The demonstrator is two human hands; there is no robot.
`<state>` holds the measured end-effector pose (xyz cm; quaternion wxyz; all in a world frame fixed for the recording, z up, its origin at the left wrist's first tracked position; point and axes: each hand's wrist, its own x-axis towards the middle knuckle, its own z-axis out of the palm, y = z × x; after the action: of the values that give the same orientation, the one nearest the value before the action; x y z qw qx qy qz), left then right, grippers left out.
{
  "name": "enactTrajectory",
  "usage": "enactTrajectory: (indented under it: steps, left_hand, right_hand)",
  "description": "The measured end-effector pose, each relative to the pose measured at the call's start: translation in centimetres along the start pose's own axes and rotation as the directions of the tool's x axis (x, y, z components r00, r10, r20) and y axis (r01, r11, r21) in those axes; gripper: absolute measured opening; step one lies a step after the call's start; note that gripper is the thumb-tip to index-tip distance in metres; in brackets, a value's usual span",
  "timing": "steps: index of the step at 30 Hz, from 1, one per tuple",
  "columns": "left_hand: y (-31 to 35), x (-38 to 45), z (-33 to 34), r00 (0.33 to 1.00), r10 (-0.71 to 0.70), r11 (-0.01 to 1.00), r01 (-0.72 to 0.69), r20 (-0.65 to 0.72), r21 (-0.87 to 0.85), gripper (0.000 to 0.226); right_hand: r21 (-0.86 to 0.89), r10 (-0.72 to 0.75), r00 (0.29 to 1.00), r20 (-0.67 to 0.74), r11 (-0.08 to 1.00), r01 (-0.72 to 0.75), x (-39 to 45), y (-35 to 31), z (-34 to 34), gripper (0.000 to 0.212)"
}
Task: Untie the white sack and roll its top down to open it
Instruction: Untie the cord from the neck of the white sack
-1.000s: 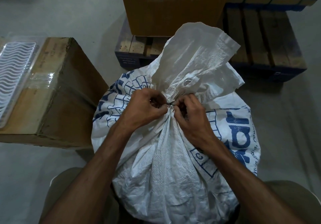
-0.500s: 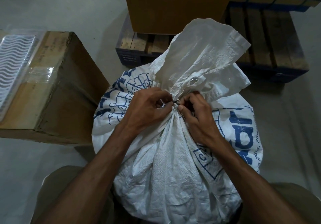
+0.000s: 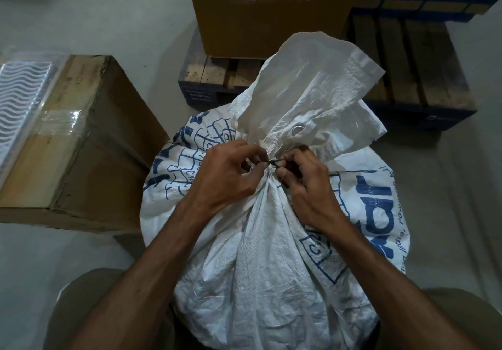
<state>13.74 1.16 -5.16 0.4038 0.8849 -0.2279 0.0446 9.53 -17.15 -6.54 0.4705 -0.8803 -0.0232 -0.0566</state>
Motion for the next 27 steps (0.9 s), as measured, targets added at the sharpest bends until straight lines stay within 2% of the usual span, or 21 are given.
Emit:
enactTrajectory:
  steps: [2, 4, 6, 8, 12, 13, 15, 17, 20, 22, 23, 24, 25, 27]
  left_hand:
    - [0.6, 0.0, 0.3, 0.991, -0.121, 0.99, 0.117, -0.052, -0.075, 0.006]
    - [1.0, 0.3, 0.6, 0.952, -0.298, 0.939, 0.278, -0.075, -0.201, 0.006]
    - [1.0, 0.4, 0.5, 0.908, -0.414, 0.882, 0.382, -0.067, -0.278, 0.006]
    - [0.9, 0.3, 0.4, 0.912, -0.409, 0.886, 0.386, -0.039, -0.257, 0.006]
    - [0.7, -0.2, 0.4, 0.991, -0.134, 0.991, 0.134, -0.004, 0.011, 0.011]
    - [0.6, -0.2, 0.4, 0.993, -0.119, 0.992, 0.119, -0.011, 0.029, 0.009]
    - [0.7, 0.0, 0.5, 0.974, -0.224, 0.974, 0.222, -0.038, -0.047, 0.006]
    - [1.0, 0.3, 0.5, 0.907, -0.417, 0.9, 0.404, -0.053, -0.165, 0.009]
    - [1.0, 0.8, 0.1, 0.738, -0.674, 0.646, 0.615, 0.041, -0.453, 0.005]
    - [0.9, 1.0, -0.5, 0.695, -0.708, 0.54, 0.646, 0.124, -0.539, 0.01]
    - [0.8, 1.0, -0.6, 0.695, -0.705, 0.526, 0.647, 0.143, -0.551, 0.011]
    - [1.0, 1.1, -0.7, 0.703, -0.698, 0.531, 0.638, 0.141, -0.558, 0.013]
    - [1.2, 1.1, -0.6, 0.726, -0.681, 0.582, 0.617, 0.096, -0.529, 0.021]
    - [1.7, 1.0, -0.6, 0.828, -0.549, 0.81, 0.494, -0.115, -0.315, 0.041]
  right_hand:
    - [0.004, -0.003, 1.0, 0.003, 1.0, 0.003, 0.0, 0.0, 0.0, 0.012]
    - [-0.001, 0.006, 1.0, 0.001, 1.0, -0.006, 0.2, -0.1, 0.0, 0.012]
    - [-0.002, 0.012, 1.0, -0.007, 1.0, -0.012, 0.2, -0.1, 0.0, 0.012]
    - [0.002, 0.016, 1.0, -0.005, 1.0, -0.016, 0.2, -0.2, 0.1, 0.012]
    - [0.01, 0.013, 1.0, 0.0, 1.0, -0.013, 0.1, -0.1, 0.0, 0.011]
    - [0.006, 0.011, 1.0, 0.004, 1.0, -0.011, 0.1, -0.1, 0.1, 0.009]
    - [0.002, 0.005, 1.0, 0.012, 1.0, -0.005, 0.1, -0.1, 0.1, 0.009]
    - [0.008, 0.008, 1.0, 0.01, 1.0, -0.008, 0.1, -0.3, 0.1, 0.012]
    - [0.029, 0.014, 1.0, -0.001, 0.999, -0.014, 0.2, -0.4, 0.0, 0.016]
    - [0.03, 0.007, 1.0, 0.001, 1.0, -0.007, 0.2, -0.4, -0.1, 0.018]
    - [0.031, 0.001, 1.0, 0.001, 1.0, -0.001, 0.2, -0.3, -0.1, 0.019]
    - [0.038, -0.006, 1.0, 0.002, 0.999, 0.005, 0.3, -0.3, -0.2, 0.018]
    - [0.053, -0.009, 1.0, -0.001, 0.999, 0.009, 0.3, -0.3, -0.2, 0.017]
    - [0.098, -0.006, 1.0, -0.013, 0.995, 0.007, 0.5, -0.4, -0.3, 0.012]
